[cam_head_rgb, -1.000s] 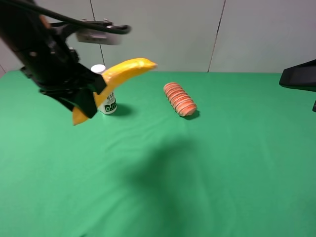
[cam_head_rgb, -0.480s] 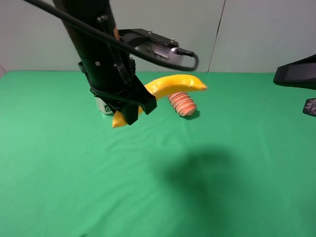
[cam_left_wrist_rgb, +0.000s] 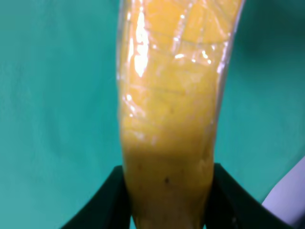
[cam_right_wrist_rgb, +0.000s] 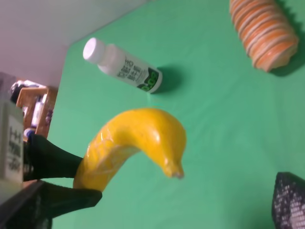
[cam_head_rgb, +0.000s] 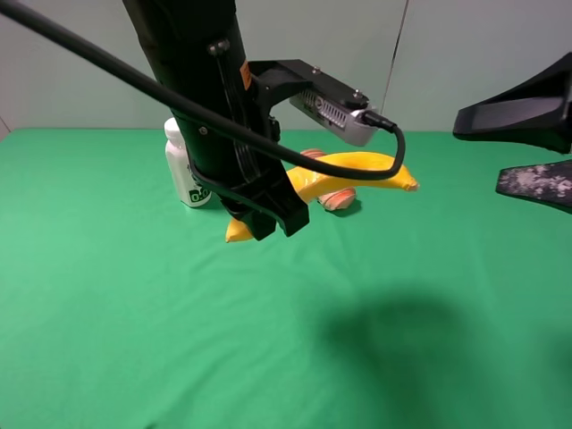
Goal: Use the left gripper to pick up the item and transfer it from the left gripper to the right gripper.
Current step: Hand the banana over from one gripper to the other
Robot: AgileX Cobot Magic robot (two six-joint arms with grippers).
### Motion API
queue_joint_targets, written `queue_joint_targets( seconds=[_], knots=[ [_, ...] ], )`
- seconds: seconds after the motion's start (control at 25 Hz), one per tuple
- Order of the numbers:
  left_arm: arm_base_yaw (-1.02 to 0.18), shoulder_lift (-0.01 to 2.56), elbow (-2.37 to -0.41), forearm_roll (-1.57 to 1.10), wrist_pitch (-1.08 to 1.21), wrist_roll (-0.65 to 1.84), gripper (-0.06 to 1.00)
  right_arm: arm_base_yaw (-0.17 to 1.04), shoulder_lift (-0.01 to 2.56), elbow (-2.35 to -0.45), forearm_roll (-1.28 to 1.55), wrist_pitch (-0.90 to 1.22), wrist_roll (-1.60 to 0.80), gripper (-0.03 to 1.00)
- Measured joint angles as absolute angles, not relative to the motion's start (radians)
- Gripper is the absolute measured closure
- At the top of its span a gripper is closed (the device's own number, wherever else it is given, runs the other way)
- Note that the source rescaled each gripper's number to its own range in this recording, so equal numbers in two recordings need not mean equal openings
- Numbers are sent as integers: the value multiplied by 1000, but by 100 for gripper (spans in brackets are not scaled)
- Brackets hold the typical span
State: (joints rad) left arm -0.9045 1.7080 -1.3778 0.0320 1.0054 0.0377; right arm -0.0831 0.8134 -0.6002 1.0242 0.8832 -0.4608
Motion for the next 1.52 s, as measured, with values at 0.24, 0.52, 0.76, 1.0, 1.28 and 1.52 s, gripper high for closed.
queue_joint_targets(
  seconds=[0.24,0.52,0.76,1.0,1.28,1.52],
  knots=[
    [-907,1708,-1378,32,952,40,94,-83,931,-600,1114,883,-599,-3],
    [-906,1708,-1378,32,931,40,94,-83,1080,-601,1246,896,-771,-3],
    [-906,1708,-1378,32,925,40,94,-83,1189,-601,1338,926,-906,-3],
    [-906,1710,-1378,31,919,40,94,-83,1265,-602,1418,978,-1007,-3],
    [-906,1717,-1378,31,919,40,94,-83,1313,-613,1476,1037,-1074,-3],
    [-906,1717,-1378,28,919,42,94,5,1354,-613,1480,1030,-1108,-3]
  ],
)
